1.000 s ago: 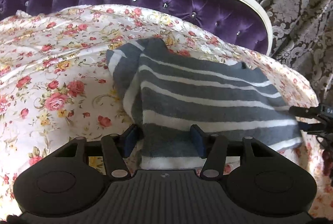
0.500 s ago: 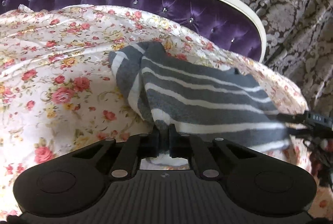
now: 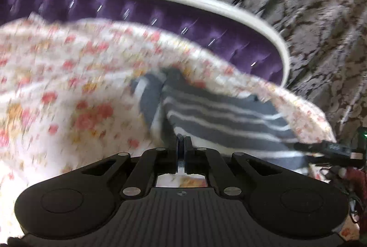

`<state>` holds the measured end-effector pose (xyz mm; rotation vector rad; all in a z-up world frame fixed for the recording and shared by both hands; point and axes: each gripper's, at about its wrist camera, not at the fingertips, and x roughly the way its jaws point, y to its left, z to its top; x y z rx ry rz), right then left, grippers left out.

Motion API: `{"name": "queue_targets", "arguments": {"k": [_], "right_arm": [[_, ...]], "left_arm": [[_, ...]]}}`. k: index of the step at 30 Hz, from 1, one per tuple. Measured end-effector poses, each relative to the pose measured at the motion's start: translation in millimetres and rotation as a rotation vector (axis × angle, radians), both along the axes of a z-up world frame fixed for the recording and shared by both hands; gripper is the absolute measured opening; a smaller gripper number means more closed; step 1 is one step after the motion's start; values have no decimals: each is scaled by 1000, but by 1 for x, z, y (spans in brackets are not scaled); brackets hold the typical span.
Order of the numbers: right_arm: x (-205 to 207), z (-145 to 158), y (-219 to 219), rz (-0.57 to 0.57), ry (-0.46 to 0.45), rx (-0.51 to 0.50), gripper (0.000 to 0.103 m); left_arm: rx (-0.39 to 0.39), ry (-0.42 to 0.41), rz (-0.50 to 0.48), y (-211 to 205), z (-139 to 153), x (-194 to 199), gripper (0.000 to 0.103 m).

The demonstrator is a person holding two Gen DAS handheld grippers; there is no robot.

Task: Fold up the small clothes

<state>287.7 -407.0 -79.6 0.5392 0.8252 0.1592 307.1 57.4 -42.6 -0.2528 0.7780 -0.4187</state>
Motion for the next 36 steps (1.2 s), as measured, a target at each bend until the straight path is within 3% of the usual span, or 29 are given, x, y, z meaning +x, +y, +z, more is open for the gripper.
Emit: {"name": "queue_targets", "arguments": {"k": [3,5,8,9,10,12,18,25,31,36], "right_arm": [[0,-1,-4,-7,1,30,90],[0,-2,-9,-19,1,64,90],[-1,-4,-16,-36,0,118,90],[0,-5,-19,-42,-1,137,90],[0,-6,-21,-48,-3,157,90],[1,-9,-26,-56,-10,198,91],[19,-18,-29,-59,-48,300,92],[29,-23,-24,-63,-69,338,95],[27,-24,-23,-37,-82,313,95],[27,-25,-24,-9,-93,309,94]], "left_arm": [[56,75,-16,2,-12,6,4],[91,58,16,3,-11,5,4],[68,1,30,3,1,1,6],[53,-21,37,3,5,-1,12],[45,-36,43,1,6,-2,27],[31,-54,52,-3,6,-4,43],[60,51,9,-21,-11,3,44],[105,7,13,-42,8,0,49],[208,-1,-41,-98,20,19,50],[262,30,-52,-144,9,41,50]]}}
